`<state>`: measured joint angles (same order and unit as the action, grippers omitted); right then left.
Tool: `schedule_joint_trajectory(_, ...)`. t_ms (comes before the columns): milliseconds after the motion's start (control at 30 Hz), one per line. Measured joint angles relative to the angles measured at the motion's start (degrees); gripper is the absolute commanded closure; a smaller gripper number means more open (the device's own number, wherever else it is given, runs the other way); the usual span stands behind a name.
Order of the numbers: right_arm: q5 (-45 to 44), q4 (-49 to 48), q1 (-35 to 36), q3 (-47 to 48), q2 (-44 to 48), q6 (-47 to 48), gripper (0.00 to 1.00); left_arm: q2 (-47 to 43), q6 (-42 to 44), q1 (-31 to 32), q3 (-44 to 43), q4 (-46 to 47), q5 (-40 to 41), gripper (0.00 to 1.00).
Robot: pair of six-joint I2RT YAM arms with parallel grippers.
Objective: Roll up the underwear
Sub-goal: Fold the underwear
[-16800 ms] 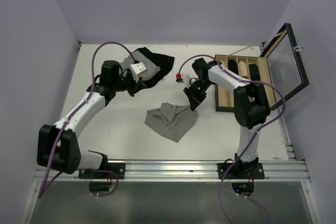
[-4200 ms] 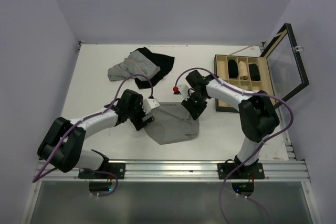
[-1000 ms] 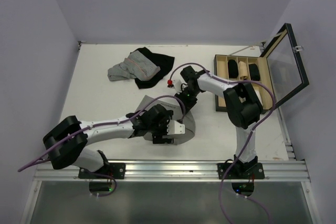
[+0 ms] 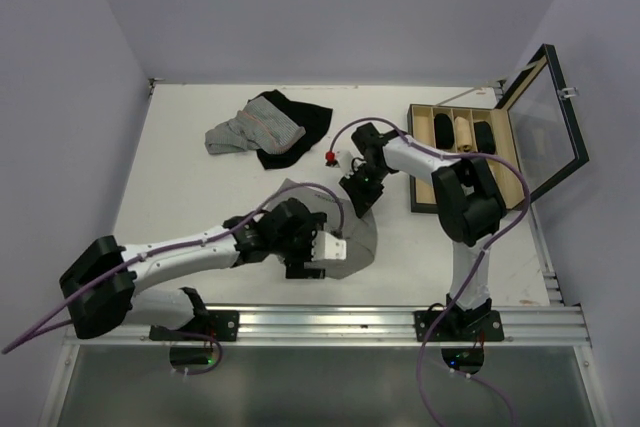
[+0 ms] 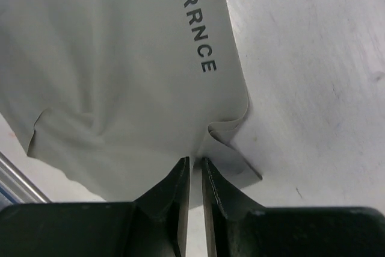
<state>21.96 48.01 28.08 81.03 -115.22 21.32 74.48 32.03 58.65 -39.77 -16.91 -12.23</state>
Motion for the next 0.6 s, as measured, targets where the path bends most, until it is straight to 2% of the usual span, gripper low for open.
schedule_joint_trajectory(167,-0.5,1.9,-0.1,0.0,5.2,0.4,0.74,-6.9,-1.0,-12.8,-2.4,0.4,2.6,0.00)
schedule_joint_trajectory(333,-3.8,1.9,-0.3,0.4,10.4,0.1,0.76,-4.3,-0.9,-21.6,-1.6,1.8,4.9,0.00)
schedule_joint_trajectory(433,-6.3,1.9,-0.5,0.3,9.8,-0.4,0.78,-0.1,-0.9,-25.1,-0.9,3.1,6.1,0.00)
schedule_joint_trajectory(600,-9.3,1.5,-0.8,-0.7,6.1,-0.9,0.80,3.9,-0.7,-27.1,0.7,5.1,7.4,0.00)
